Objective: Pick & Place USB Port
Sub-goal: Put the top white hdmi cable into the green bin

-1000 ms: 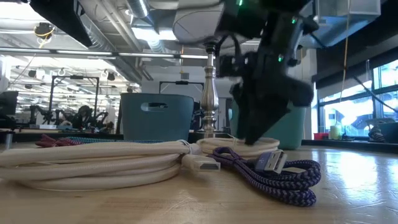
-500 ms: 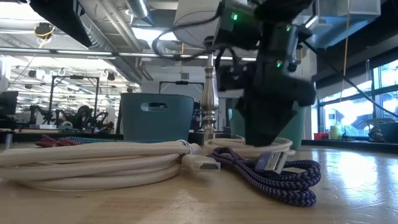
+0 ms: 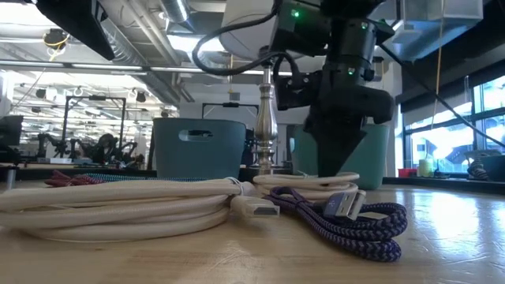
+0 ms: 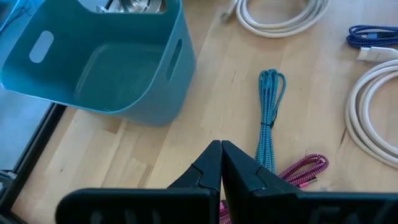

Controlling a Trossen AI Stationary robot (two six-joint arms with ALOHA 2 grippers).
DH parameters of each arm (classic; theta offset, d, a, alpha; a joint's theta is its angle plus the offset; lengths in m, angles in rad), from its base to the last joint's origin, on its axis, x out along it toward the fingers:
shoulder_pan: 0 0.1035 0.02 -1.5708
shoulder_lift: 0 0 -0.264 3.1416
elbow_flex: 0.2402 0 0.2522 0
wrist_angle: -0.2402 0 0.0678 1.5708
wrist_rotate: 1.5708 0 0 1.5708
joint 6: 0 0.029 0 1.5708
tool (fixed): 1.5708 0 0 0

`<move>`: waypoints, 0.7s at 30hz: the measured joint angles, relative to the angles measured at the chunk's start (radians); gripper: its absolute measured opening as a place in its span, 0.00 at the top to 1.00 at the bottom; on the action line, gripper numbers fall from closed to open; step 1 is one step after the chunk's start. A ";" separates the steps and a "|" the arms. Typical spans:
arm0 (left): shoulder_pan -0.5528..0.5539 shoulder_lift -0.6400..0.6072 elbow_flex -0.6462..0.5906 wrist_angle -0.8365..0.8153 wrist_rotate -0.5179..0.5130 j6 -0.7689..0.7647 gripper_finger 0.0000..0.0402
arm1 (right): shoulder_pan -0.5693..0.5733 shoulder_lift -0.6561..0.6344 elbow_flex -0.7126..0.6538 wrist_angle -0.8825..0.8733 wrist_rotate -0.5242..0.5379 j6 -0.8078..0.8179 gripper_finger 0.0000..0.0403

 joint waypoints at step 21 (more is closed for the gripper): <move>0.000 0.000 0.000 0.000 0.001 -0.008 0.99 | 0.009 0.000 0.000 0.036 0.045 -0.170 0.70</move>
